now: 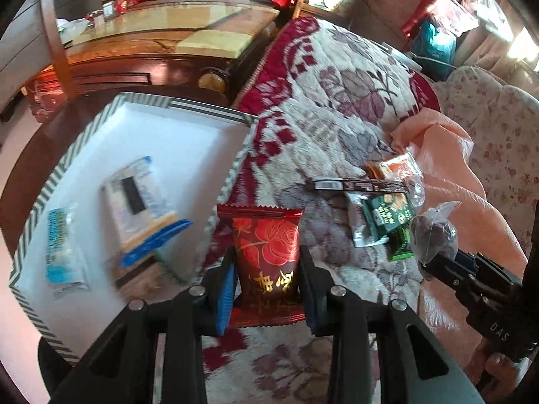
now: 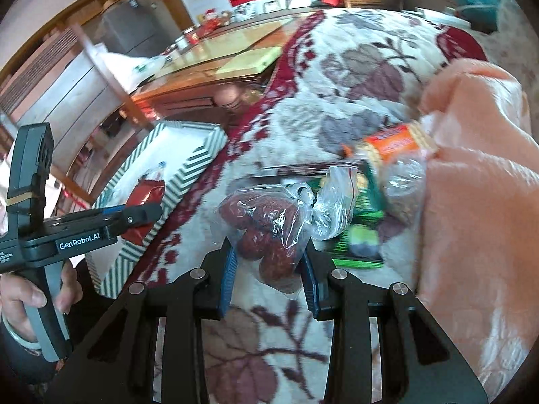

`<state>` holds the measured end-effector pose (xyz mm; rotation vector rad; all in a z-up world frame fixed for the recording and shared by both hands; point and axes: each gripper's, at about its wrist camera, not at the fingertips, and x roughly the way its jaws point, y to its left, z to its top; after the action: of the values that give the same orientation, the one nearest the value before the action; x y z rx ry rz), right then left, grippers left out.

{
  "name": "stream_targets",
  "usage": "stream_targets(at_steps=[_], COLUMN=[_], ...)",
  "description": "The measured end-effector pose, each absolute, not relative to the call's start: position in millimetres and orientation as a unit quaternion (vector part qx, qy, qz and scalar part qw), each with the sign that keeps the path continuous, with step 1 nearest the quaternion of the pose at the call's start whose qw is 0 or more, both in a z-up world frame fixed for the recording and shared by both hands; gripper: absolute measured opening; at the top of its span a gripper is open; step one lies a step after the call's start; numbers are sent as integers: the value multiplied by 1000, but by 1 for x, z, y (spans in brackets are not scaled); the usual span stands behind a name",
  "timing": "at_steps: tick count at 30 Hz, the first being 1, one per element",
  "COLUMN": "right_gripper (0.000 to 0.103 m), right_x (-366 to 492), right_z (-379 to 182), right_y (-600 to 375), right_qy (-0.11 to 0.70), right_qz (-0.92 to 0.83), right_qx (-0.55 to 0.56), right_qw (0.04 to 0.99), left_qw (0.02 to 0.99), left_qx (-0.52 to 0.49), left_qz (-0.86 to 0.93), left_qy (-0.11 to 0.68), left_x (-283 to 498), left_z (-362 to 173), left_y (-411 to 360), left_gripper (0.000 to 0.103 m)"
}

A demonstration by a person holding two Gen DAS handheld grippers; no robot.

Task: Organize snacks
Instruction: 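Carry the red packet and date bag over the white tray with both grippers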

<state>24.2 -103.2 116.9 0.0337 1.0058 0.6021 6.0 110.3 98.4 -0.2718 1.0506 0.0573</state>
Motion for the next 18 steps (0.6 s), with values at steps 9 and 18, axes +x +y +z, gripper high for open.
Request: stream_targets(at_steps=[9,18], right_gripper=[33,33], right_x=[16,8], right_z=[125,126], right_y=[-59,-18], right_qy=[473,475], right_qz=[316,345], right_qx=[-14,-45], right_qw=[822,808], left_qw=[862,861], left_qx=[-134,-148], left_qz=[59,87], left_qy=[486,479], left_x=[-12,-28], left_z=[105,103], left_y=[144,176], left_gripper=[36,36])
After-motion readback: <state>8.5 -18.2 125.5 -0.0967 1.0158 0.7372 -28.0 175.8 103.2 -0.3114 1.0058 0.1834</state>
